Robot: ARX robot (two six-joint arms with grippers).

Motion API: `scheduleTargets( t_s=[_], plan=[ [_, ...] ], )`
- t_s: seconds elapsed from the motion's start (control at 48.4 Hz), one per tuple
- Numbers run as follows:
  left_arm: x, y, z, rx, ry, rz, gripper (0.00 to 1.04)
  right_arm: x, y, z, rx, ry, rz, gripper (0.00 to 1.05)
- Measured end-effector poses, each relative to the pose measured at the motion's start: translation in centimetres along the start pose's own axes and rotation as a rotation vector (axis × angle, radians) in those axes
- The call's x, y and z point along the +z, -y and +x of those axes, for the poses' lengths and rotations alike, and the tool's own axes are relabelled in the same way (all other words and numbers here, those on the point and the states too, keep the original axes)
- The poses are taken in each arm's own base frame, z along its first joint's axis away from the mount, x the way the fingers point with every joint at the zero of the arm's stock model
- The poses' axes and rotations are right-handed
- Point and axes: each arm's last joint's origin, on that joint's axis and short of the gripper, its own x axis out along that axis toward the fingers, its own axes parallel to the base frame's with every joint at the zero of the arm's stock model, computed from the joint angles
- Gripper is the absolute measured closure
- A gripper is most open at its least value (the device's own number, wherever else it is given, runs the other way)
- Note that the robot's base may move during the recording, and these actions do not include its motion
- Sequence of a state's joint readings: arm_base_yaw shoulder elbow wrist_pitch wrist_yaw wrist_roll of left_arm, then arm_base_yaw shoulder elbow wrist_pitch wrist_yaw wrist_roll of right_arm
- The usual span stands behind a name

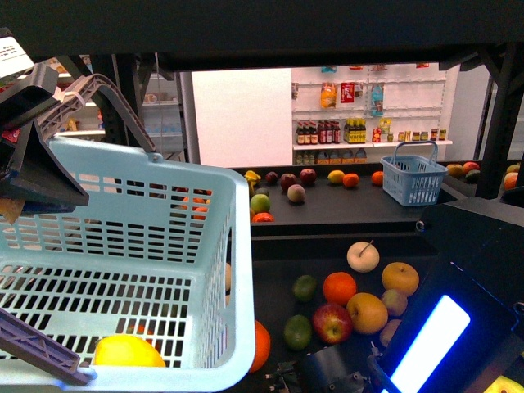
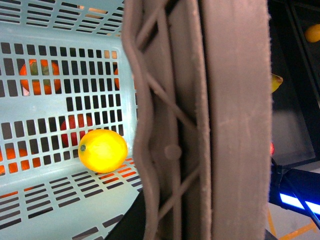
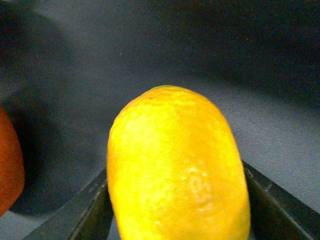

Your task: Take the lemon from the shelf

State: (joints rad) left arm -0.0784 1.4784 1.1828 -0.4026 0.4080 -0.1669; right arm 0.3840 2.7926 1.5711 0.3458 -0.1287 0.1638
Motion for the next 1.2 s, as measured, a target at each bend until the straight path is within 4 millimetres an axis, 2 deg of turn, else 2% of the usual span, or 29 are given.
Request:
scheduleTargets(
  t_s=[0.124, 0.289, 0.537, 0.95, 1.095, 1.198],
  plan=[
    [0.0, 0.0, 0.0, 0.0, 0.0, 0.0, 0.89, -0.1, 0.0, 0.0, 0.001, -0.003, 0.001, 0.51],
    [0.0, 0.0, 0.0, 0.0, 0.0, 0.0, 0.89, -0.2, 0.3, -0.2, -0.005, -0.007, 0.007, 0.51],
    [0.0, 0.0, 0.0, 0.0, 0.0, 0.0, 0.89, 0.3, 2.3, -2.6, -0.054, -0.002, 0.029, 0.51],
    [0.0, 0.0, 0.0, 0.0, 0.0, 0.0, 0.89, 4.6, 7.2, -10.4, -0.171, 0.106, 0.04, 0.51],
    [0.0, 0.0, 0.0, 0.0, 0.0, 0.0, 0.89, 7.0, 8.0, -15.3, -0.202, 0.17, 0.033, 0.51],
    [0.0, 0.0, 0.0, 0.0, 0.0, 0.0, 0.89, 8.6, 7.8, -17.5, -0.209, 0.211, 0.026, 0.51]
  ],
)
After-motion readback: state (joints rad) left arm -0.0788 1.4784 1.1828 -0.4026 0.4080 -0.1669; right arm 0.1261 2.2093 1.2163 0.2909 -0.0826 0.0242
